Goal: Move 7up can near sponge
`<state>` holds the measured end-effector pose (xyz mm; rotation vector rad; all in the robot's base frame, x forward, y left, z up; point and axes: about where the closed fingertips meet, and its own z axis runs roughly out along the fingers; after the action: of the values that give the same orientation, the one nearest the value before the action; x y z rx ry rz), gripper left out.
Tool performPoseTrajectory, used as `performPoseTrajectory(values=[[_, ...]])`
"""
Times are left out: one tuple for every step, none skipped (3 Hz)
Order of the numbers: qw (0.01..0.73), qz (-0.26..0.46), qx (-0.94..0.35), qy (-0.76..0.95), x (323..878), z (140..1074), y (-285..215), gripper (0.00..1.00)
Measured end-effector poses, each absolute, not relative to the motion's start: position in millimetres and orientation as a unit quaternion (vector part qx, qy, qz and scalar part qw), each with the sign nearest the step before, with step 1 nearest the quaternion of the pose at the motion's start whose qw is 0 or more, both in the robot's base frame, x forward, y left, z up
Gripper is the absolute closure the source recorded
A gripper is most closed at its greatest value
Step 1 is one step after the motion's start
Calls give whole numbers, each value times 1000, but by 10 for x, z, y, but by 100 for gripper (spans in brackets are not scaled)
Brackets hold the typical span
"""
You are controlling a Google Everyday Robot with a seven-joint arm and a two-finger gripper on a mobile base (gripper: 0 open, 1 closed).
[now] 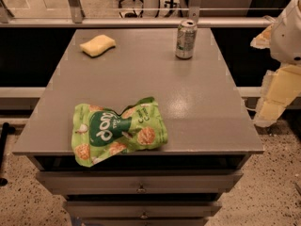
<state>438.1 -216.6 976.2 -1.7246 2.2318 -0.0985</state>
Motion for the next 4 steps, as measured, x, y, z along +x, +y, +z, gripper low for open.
performPoseTrajectory(values=[[159, -35, -603, 781, 4382, 9763, -2166, 0], [179, -14, -608, 773, 4492, 9738, -2123, 0], [224, 21, -604, 765, 4900, 9671, -2046, 0], [278, 58, -579, 764, 5470, 9586, -2002, 0]])
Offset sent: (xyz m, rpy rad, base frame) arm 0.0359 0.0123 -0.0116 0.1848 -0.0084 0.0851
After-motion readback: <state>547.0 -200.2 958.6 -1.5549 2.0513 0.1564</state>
